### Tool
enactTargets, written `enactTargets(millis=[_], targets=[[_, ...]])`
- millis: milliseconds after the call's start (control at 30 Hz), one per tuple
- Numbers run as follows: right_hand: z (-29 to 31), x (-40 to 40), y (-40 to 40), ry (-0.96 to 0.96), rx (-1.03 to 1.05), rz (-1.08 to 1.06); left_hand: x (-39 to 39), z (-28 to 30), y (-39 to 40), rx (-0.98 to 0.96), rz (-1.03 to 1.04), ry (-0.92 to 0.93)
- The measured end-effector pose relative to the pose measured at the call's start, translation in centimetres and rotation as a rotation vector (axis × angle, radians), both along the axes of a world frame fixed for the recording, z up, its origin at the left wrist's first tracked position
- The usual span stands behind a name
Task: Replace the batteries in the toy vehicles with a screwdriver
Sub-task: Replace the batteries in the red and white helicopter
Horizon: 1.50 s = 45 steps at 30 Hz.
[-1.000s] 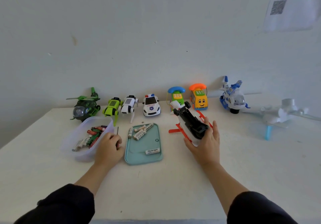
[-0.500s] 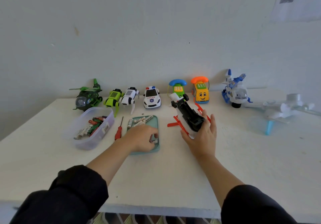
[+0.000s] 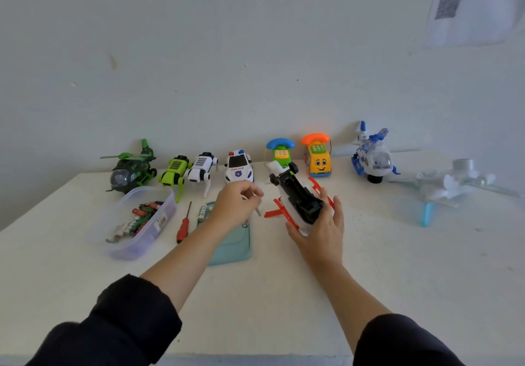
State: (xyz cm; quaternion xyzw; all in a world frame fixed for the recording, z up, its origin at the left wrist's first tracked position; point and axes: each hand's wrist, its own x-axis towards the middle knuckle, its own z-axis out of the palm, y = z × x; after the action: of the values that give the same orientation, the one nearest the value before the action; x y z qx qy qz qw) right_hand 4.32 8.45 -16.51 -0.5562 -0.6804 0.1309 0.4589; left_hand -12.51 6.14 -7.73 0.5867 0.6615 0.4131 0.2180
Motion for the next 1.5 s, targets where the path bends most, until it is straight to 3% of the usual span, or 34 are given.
enactTargets(millis=[167,533,867,1267,1500], targets=[[-0.7,-0.4,0.0,-0.018,0.048,0.009,2.9,1.1,1.1,0.164,-0.05,-0.16],[-1.2,-0.1,0.8,-0.017,0.152,-0.03,6.1,0.2,3.1,0.326,-0.032,0.35],[-1.3,0.0,0.9,-0.024,0.191,-0.035,6.1,0.0,4.2,0.268,-0.012,0.459],[-1.4,0.0,0.9,-0.081,0.248,-0.035,5.7,-1.4,3.8,0.406,0.16,0.646],[-1.4,0.1,0.9,-0.015,0.21,-0.035,5.6,-3.0,3.7,0.469,0.182,0.799]])
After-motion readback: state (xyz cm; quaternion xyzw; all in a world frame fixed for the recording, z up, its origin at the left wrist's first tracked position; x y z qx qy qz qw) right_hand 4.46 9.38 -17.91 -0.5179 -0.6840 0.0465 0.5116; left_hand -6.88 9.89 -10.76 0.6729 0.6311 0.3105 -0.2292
